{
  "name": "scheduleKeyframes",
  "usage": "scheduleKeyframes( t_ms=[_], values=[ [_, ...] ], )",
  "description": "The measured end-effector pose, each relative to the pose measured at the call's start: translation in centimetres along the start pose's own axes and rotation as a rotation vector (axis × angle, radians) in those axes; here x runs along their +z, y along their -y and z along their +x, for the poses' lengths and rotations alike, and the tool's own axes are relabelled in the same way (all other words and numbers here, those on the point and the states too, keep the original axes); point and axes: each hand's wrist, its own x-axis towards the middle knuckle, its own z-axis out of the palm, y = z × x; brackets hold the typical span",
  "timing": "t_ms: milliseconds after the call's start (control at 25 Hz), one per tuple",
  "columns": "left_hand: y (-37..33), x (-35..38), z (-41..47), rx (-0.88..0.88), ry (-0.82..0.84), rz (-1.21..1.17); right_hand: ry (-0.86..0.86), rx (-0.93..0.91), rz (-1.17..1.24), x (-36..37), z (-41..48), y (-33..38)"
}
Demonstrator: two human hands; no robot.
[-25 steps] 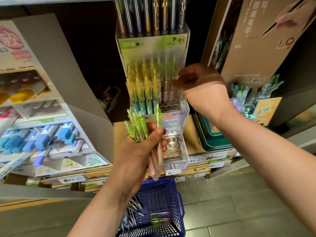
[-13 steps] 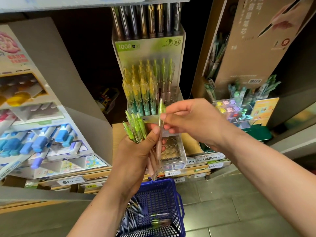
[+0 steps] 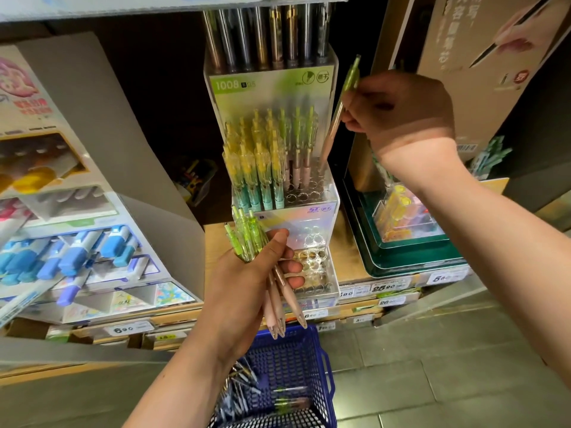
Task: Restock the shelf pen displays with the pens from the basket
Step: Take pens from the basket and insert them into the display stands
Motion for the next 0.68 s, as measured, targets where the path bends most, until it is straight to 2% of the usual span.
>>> scheduleKeyframes(
  t_ms=[120, 320, 480, 680],
  values=[
    [0.0, -0.2, 0.1, -0.029, -0.019, -0.013, -0.01, -0.025, -0.071, 0.5, 0.2, -0.1],
    [0.2, -0.7, 0.1, -0.028, -0.022, 0.027, 0.097, -0.014, -0.333, 1.1, -0.5, -0.8],
    [0.3, -0.6, 0.0, -0.007, 0.019, 0.015, 0.096, 0.036, -0.273, 1.2, -1.0, -0.9],
    [0.6, -0.6, 0.0, 0.013, 0.028, 0.05, 0.11, 0.015, -0.295, 1.2, -0.7, -1.0]
  ],
)
